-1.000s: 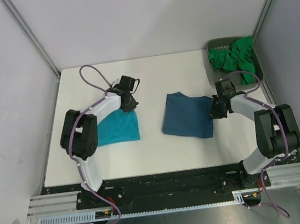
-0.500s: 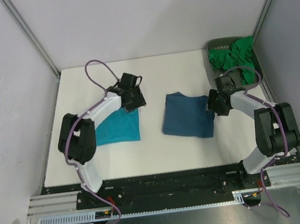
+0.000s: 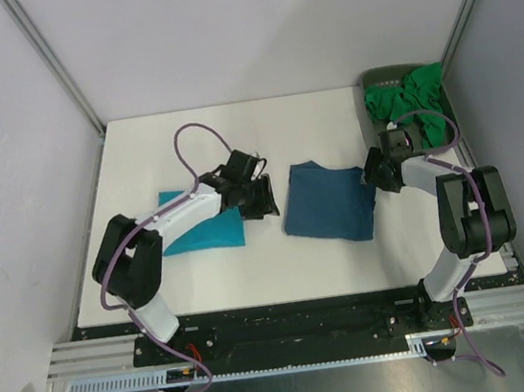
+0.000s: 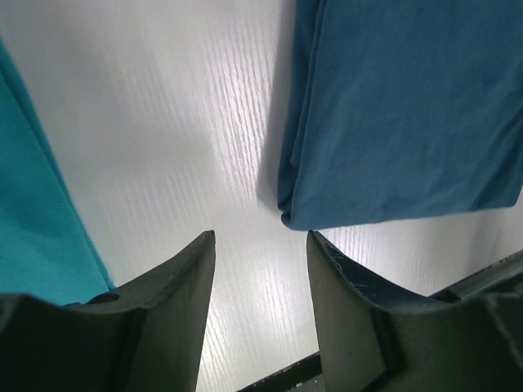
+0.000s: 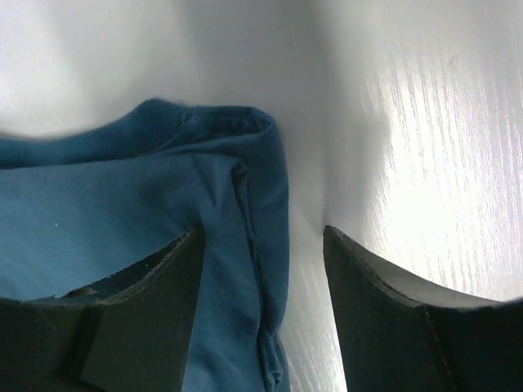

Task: Fold and stack the t-shirts
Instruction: Put the neatly folded tshirt into the corner of the board with the left arm

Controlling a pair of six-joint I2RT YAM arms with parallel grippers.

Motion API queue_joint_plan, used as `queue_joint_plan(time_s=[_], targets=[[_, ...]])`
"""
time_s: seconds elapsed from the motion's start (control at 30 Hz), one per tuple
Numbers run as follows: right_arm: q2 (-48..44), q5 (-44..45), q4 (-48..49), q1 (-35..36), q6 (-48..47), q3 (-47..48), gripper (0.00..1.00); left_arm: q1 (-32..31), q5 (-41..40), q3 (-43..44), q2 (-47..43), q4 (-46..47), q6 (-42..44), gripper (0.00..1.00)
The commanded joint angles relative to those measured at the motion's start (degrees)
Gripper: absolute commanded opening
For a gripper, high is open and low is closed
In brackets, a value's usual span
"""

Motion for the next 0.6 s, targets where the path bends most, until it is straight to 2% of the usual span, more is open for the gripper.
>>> queue_joint_plan(time_s=[0.0, 0.4, 0.57], targets=[[1.06, -0.11, 7.19, -0.85, -1.29, 1.79, 0.65, -1.05, 5.55, -2.12, -0.35, 4.05, 0.44, 0.53], [1.97, -5.48, 11.9, -2.11, 0.66, 1.6, 0.65, -1.46, 8.67, -5.11, 2.11, 7.43, -0.75, 0.52], [4.0, -6.29, 12.05, -2.5, 1.18, 1.54, 0.61, -1.51, 9.15, -5.49, 3.28, 8.19, -1.36, 0.52]])
